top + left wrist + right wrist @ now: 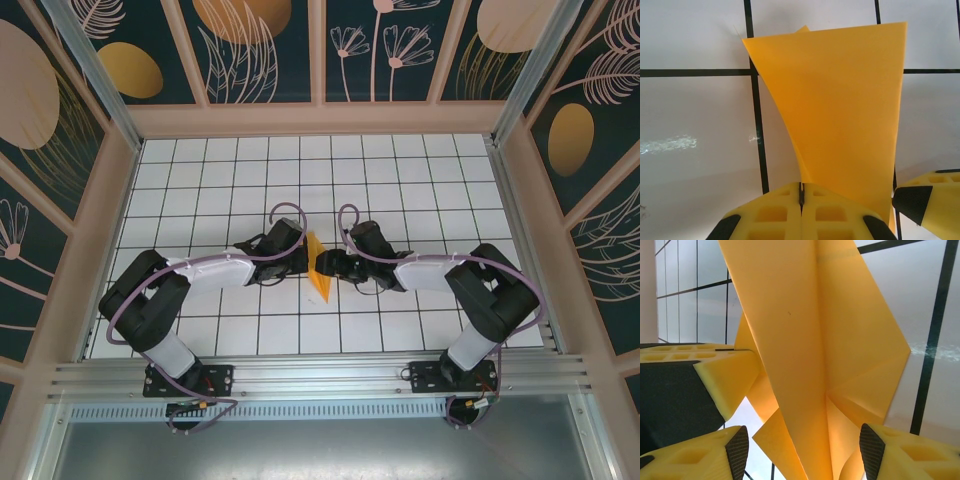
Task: Fold a paper plane with a square sheet of paper (pick it up from the middle)
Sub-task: Move the paper plane to the center of the table.
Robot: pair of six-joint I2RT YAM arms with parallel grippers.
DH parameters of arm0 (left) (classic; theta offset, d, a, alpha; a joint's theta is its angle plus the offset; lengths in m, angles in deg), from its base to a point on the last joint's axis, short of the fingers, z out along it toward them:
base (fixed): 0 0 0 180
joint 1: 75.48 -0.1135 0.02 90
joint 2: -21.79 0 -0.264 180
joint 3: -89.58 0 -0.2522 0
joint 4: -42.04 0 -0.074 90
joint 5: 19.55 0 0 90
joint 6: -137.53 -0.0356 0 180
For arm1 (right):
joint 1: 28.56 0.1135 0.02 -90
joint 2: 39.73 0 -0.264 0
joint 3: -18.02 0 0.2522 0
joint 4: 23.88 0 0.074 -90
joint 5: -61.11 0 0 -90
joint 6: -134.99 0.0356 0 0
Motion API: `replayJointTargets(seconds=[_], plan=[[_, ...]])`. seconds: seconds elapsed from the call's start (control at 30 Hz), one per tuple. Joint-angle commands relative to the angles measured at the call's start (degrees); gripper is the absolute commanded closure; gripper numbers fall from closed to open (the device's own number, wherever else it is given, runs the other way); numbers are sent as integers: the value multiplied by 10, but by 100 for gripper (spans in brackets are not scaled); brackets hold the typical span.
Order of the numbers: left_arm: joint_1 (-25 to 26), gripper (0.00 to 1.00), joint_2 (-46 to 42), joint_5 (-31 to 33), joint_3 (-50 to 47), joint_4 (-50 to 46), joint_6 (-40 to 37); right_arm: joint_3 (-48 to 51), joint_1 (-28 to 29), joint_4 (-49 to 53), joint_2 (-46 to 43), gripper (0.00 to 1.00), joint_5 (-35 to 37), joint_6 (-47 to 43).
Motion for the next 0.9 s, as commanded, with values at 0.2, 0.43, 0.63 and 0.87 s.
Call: replayJointTargets(seconds=[0.2,0.43,0.63,0.87], plan=[[-3,100,-9,-4,-7,11,-1,-1,5,21,-30,35,24,-1],[-3,100,-8,-5,-2,11,-2,-11,14,3,3,35,-18,-6],[-4,100,-8,-5,-4,9,-2,-10,16,-16,9,38,-38,-10],[-3,100,-8,-6,-4,10,-2,-35,25,35,21,43,-17,-38]])
